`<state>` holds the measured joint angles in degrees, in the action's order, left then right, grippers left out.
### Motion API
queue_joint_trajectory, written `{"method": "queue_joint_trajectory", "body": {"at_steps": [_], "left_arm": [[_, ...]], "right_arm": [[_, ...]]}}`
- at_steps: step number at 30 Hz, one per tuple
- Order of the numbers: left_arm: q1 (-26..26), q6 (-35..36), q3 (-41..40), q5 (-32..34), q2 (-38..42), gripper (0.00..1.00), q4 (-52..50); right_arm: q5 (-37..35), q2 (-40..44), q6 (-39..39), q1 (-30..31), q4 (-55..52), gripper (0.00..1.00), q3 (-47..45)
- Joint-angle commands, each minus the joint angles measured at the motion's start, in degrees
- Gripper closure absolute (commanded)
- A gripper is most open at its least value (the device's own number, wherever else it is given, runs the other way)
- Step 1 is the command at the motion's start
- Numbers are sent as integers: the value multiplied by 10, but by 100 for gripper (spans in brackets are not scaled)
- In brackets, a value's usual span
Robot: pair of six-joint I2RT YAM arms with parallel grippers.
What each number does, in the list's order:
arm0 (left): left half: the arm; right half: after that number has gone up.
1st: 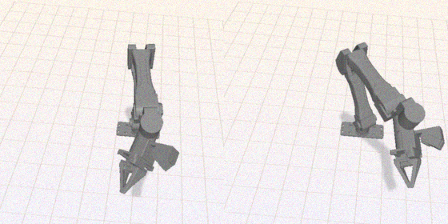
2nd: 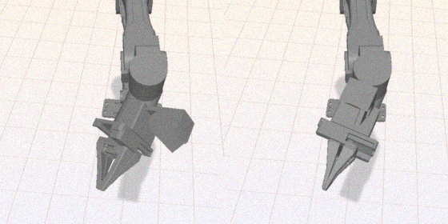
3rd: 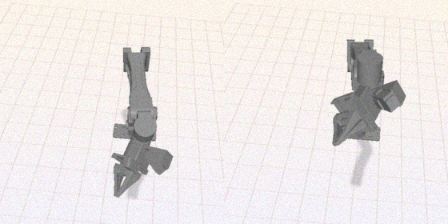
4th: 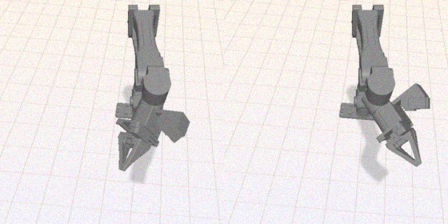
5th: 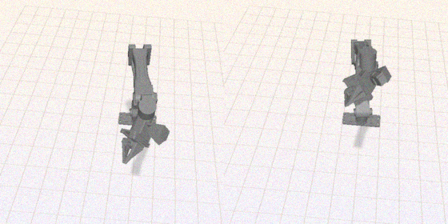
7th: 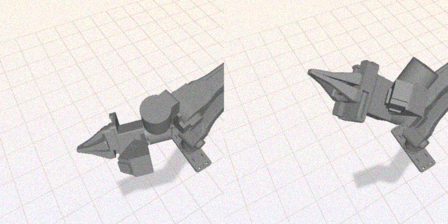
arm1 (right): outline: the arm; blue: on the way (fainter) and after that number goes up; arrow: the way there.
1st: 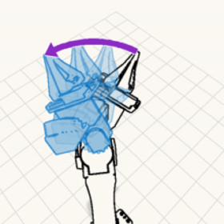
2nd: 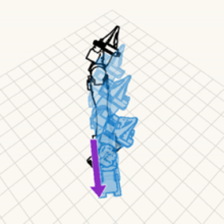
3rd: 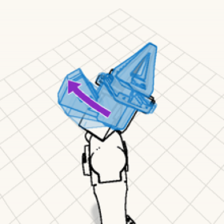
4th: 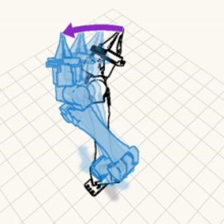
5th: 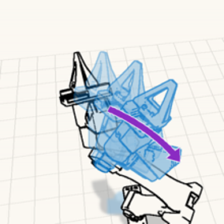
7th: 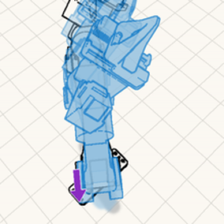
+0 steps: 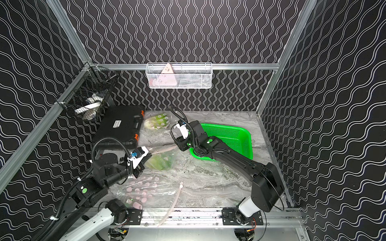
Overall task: Open the zip-top bag and take out the chinese cabbages
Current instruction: Unzip the zipper on the zipper food storage bag, then pick up the Chinese cabbage from the zipper food storage bag.
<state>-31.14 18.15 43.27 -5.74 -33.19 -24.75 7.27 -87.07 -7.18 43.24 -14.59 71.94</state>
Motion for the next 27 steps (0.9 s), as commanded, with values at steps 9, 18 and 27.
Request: {"method": "queue_joint_trajectory", "body": {"at_steps": [9, 18, 27], "left_arm": [[0, 4, 2, -10, -14, 100, 16], [0, 4, 6, -15, -19, 100, 19], [0, 12, 8, -13, -22, 100, 16]], "right_arm": [[157, 55, -63, 15, 66, 72, -61], [188, 6, -85, 15, 99, 74, -58], [182, -51, -64, 15, 77, 75, -18]]}}
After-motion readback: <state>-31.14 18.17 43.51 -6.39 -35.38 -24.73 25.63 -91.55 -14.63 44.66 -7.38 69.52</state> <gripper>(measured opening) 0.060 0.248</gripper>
